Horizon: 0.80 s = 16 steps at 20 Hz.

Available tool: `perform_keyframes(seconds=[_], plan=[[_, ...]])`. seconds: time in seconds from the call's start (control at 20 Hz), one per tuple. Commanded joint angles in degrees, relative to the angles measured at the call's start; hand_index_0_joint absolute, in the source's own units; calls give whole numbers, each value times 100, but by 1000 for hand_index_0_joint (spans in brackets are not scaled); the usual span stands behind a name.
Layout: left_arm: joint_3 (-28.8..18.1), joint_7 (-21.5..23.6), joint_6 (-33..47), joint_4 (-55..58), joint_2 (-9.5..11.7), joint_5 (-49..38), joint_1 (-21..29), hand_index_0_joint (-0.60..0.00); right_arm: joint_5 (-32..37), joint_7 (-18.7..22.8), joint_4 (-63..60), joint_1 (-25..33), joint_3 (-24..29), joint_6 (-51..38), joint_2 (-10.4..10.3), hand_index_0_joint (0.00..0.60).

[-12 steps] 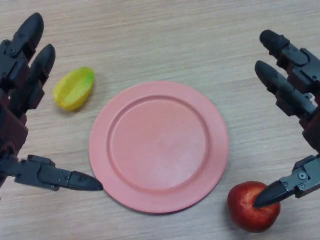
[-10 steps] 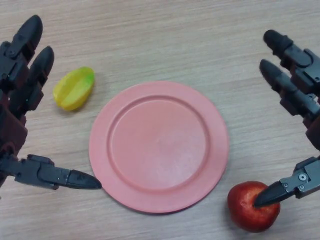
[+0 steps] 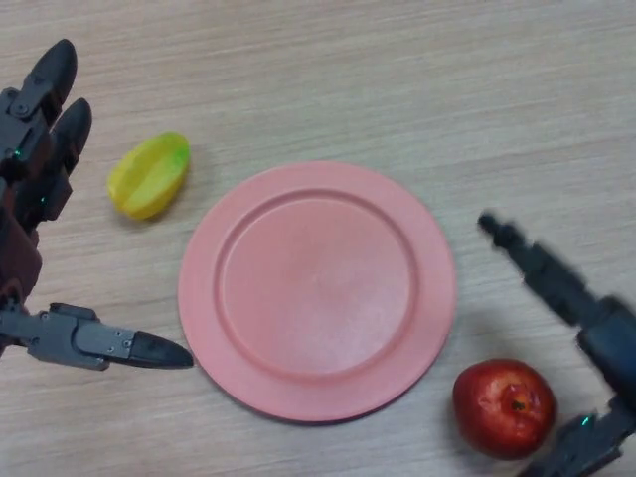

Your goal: Pick up the red apple and place it on the plate

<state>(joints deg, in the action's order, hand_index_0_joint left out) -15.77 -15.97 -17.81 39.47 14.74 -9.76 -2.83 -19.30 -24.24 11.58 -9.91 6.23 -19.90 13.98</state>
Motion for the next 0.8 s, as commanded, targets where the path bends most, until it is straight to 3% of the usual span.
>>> perform_keyframes(seconds=[0.05,0.15,0.3,0.55,0.65,0.8], plan=[[-313,39,963,261,138,34,69,0,-294,949,-498,223,186,-1122,170,0],[-327,31,974,275,132,31,58,0,-332,1188,-739,273,169,-1219,185,200],[-365,-10,1134,200,98,85,-13,0,-114,1570,-958,178,79,-1327,197,598],[-333,101,1188,60,108,159,28,0,30,1571,-517,32,40,-998,90,600],[-333,131,1182,84,112,115,40,0,336,1496,124,122,42,-317,28,600],[-314,106,1106,89,139,7,77,0,538,1393,1192,941,-318,1142,-1,600]])
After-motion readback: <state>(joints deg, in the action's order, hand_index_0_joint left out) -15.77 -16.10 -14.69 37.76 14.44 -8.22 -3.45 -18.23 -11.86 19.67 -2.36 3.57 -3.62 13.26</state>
